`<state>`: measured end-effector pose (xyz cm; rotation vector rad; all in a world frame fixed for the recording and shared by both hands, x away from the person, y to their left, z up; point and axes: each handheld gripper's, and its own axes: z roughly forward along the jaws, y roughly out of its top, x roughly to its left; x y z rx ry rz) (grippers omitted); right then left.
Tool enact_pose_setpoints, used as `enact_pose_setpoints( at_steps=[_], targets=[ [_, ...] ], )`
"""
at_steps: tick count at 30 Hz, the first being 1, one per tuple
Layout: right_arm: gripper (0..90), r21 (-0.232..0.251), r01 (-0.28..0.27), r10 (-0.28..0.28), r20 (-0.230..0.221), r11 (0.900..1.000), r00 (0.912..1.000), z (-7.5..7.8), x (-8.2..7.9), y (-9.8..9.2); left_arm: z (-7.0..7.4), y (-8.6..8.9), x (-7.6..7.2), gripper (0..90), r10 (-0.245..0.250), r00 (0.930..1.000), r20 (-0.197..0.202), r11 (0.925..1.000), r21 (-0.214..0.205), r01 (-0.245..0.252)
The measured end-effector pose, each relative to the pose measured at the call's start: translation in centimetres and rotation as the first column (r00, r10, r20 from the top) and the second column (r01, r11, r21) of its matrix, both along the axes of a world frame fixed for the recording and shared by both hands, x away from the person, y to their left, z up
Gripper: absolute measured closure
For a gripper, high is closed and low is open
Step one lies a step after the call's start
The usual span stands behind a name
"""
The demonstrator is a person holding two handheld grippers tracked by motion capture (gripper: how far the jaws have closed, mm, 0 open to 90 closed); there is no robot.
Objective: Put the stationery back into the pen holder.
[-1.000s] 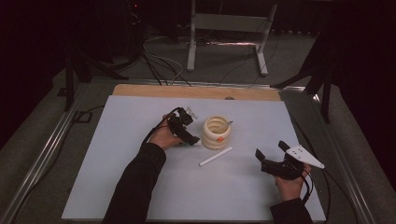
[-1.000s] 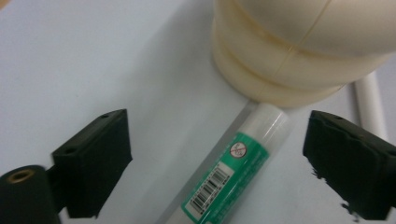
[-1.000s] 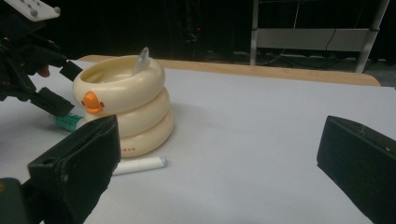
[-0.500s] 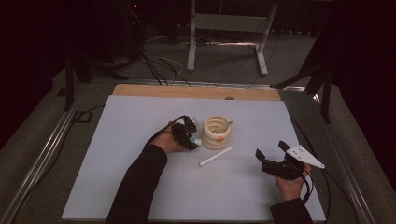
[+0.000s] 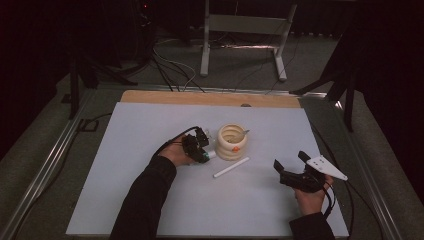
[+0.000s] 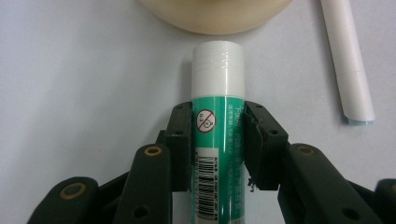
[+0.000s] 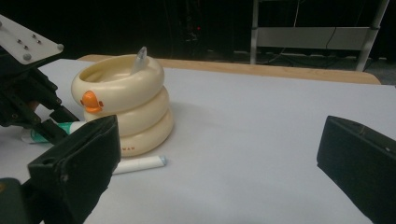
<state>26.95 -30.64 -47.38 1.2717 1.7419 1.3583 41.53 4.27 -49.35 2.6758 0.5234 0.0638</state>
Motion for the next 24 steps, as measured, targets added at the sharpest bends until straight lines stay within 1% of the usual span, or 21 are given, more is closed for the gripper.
enact_pose_setpoints(
  at_steps=[4, 5, 8, 10, 13, 18, 20, 24],
  targets=[
    [0.0, -0.001, 0.001, -0.001, -0.001, 1.0, 1.0, 0.0, 0.0, 0.0, 0.5, 0.4, 0.1, 66.6, 0.018, 0.9998, 0.004, 0.9994, -0.029, -0.018],
    [0.0, -0.001, 0.001, -0.001, -0.001, 1.0, 1.0, 0.0, 0.0, 0.0, 0.5, 0.4, 0.1, 66.5, 0.018, 0.9998, 0.004, 0.9994, -0.029, -0.018],
    [0.0, 0.0, 0.001, -0.001, 0.0, 1.0, 1.0, 0.0, 0.0, 0.0, 1.1, 0.7, 0.1, 66.5, 0.034, 0.9992, 0.019, 0.9982, -0.051, -0.033],
    [0.0, 0.0, 0.001, -0.001, 0.0, 1.0, 1.0, 0.0, 0.0, 0.0, 1.4, 0.9, 0.0, 66.5, 0.042, 0.9988, 0.024, 0.9967, -0.07, -0.04],
    [0.0, 0.0, 0.001, -0.001, 0.0, 1.0, 1.0, 0.0, 0.0, 0.0, 1.8, 1.0, 0.0, 66.5, 0.051, 0.9984, 0.027, 0.9949, -0.089, -0.048],
    [0.0, 0.0, 0.001, -0.001, 0.0, 1.0, 1.0, 0.0, 0.0, 0.0, 2.3, 1.2, 0.0, 66.5, 0.068, 0.9969, 0.041, 0.9923, -0.107, -0.063],
    [0.0, 0.001, 0.001, -0.001, 0.0, 1.0, 1.0, 0.0, 0.0, 0.0, 2.5, 1.4, 0.1, 66.5, 0.081, 0.9961, 0.037, 0.9888, -0.129, -0.075],
    [0.0, 0.001, 0.002, -0.002, -0.001, 1.0, 1.0, 0.0, 0.0, 0.0, 3.1, 1.5, 0.1, 66.5, 0.099, 0.9941, 0.043, 0.9815, -0.169, -0.09]
  ],
)
